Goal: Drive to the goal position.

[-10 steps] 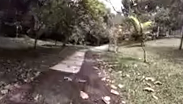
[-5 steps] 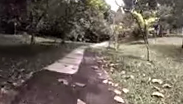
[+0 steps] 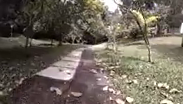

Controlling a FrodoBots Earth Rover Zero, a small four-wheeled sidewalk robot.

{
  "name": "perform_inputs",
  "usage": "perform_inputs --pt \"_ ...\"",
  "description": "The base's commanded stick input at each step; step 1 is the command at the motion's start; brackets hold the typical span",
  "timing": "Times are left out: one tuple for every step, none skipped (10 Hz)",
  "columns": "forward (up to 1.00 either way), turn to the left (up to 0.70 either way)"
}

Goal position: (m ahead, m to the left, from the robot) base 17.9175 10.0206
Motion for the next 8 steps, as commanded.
perform_inputs --pt "0.5 0.0" --pt "0.5 0.0" --pt "0.5 0.17" --pt "0.5 0.39" --pt "0.5 0.34" --pt "0.5 0.01" --pt "0.5 0.04" --pt "0.5 0.27"
